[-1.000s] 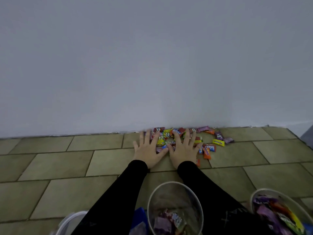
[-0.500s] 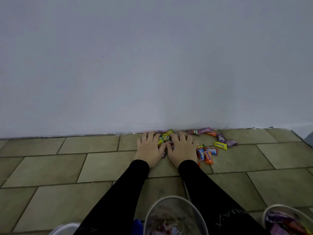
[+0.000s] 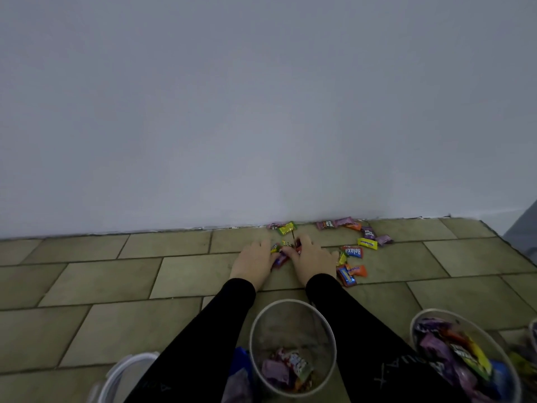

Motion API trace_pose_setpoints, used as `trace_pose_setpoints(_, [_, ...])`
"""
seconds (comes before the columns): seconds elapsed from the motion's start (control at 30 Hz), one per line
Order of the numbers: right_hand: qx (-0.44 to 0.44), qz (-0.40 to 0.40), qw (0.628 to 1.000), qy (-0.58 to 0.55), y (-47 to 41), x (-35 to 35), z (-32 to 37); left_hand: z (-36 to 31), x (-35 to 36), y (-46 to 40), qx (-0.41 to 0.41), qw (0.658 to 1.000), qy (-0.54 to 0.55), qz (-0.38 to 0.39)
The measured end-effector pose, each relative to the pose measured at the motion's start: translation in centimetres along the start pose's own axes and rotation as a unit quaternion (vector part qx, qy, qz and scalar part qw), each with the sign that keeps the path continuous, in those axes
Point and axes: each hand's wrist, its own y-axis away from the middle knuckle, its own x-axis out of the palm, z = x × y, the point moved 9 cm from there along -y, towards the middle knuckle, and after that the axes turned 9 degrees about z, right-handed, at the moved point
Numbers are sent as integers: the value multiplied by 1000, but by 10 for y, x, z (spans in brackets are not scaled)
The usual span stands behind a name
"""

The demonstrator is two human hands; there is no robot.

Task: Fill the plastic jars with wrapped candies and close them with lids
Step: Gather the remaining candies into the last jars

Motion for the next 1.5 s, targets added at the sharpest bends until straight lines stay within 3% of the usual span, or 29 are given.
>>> trace_pose_setpoints(0.2, [17, -51, 998, -41, 16, -25, 1, 11, -17, 22, -20, 987, 162, -16])
trace_pose_setpoints(0.47, [-38, -102, 984, -143, 42, -64, 10, -6, -70, 60, 13, 960, 265, -87])
trace_pose_setpoints(0.67, [-74, -133, 946, -285, 66, -106, 20, -10, -98, 85, 8, 939, 322, -124])
trace_pose_setpoints(0.9, [-120, -149, 878, -439, 107, -145, 37, -23, -136, 126, 42, 888, 413, -195])
trace_pose_setpoints(1.27, [-199, -150, 816, -521, 177, -155, 38, -57, -148, 207, 73, 807, 509, -289])
trace_pose_setpoints(1.5, [-228, -130, 821, -507, 197, -143, 47, -55, -129, 222, 50, 800, 513, -309])
